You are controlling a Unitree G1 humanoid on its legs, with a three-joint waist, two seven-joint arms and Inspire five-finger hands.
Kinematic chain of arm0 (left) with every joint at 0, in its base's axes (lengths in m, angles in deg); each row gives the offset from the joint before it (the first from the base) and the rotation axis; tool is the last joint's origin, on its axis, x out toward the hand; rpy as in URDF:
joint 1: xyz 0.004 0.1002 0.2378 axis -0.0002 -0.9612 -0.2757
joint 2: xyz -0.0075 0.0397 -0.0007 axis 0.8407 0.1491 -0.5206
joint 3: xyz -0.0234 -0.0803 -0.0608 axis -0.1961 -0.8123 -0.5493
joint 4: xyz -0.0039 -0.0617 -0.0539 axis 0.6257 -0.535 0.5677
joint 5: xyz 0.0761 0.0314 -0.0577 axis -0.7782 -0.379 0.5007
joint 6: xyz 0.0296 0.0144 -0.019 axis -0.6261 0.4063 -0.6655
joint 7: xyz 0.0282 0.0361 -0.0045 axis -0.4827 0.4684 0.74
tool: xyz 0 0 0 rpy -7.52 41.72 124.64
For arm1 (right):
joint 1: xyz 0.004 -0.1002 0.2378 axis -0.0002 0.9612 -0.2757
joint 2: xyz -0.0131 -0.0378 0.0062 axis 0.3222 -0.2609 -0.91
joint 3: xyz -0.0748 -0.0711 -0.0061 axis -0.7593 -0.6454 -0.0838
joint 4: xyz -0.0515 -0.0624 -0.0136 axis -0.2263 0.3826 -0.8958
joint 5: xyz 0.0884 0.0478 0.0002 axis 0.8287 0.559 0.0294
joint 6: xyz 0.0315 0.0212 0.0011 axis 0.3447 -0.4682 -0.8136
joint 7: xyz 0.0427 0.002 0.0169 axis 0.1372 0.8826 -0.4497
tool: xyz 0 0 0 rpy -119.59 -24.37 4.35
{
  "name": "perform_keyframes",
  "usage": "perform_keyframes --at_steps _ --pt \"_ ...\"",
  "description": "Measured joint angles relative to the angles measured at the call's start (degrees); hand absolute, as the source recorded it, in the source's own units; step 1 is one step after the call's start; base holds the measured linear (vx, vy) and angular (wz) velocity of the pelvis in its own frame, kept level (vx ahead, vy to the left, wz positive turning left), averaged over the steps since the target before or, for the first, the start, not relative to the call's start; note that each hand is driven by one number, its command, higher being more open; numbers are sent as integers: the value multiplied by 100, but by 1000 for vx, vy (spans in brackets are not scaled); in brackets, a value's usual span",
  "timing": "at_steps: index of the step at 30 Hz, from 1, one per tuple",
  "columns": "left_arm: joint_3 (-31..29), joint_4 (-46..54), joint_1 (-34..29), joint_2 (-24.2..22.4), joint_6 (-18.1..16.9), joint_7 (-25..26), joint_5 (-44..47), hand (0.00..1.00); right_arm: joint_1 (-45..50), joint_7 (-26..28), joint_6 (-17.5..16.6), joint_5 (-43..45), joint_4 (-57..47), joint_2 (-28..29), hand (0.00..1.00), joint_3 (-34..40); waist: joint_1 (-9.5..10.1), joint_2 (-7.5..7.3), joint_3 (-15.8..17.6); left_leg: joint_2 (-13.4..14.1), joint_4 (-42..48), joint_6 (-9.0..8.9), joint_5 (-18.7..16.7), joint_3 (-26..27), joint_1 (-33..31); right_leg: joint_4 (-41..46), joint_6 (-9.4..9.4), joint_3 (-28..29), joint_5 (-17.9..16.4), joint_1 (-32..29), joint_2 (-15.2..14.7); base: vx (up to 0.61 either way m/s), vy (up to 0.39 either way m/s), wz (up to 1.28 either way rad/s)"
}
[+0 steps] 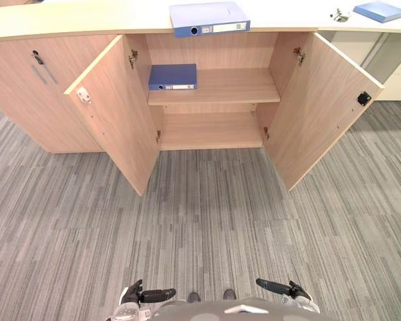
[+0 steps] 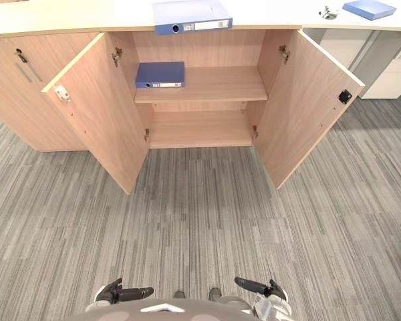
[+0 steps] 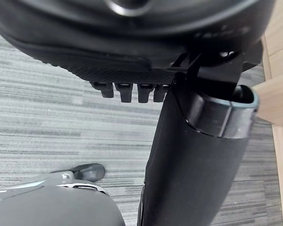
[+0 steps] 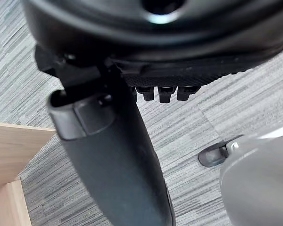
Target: Walk over to the cabinet, pick up the folder, carry it to the office cabinet, place the folder inside the office cabinet, then close the office cabinet door
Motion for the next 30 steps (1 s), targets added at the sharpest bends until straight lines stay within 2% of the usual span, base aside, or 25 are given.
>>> perform_keyframes --at_steps 17,24,30 --pt "37 1 56 -8 -4 -4 -5 100 -101 -13 9 -59 2 -14 100 -2 -4 39 148 37 -28 -47 -28 199 211 -131 62 100 34 176 37 -47 -24 -6" --pt "75 -1 49 0 -4 -6 -3 100 -98 -16 10 -192 3 -19 100 -5 10 43 155 97 -49 -33 -38 455 197 -277 5 345 172 148 118 -40 -29 -18" --pt "60 2 108 29 -5 -1 3 100 -145 -17 20 -217 -2 -18 100 -16 40 5 213 199 311 3 -261 642 -142 -250 -37 534 208 -95 174 -22 -50 -18"
